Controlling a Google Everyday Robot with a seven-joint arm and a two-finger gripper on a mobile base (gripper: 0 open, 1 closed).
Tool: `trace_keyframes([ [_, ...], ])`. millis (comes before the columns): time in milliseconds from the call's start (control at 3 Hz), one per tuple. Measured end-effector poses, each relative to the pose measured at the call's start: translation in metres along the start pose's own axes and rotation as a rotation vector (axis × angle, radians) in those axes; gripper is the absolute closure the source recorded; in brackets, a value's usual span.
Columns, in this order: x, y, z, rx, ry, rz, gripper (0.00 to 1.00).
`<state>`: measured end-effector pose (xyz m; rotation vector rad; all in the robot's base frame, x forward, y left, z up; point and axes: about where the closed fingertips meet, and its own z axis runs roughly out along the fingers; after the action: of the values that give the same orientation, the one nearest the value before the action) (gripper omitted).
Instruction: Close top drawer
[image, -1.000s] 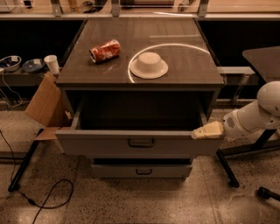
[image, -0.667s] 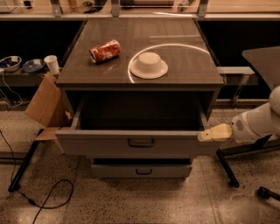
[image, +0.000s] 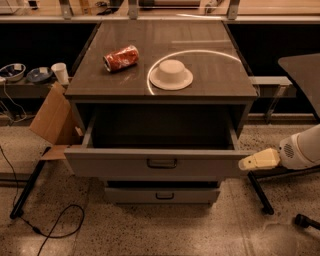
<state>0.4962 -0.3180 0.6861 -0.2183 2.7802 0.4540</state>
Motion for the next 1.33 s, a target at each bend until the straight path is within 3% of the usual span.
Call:
trace_keyframes([
  [333, 0.014, -0.013, 0.017, -0.003, 0.089, -0.005, 0.00],
  [667, 0.026, -0.015, 0.019, -0.032, 0.139, -0.020, 0.00],
  [1000, 0.041, -0.002, 0.018, -0.100, 0.164, -0.064, 0.00],
  [1333, 0.050, 0.033, 0.015, -0.209, 0.159, -0.160, 0.00],
])
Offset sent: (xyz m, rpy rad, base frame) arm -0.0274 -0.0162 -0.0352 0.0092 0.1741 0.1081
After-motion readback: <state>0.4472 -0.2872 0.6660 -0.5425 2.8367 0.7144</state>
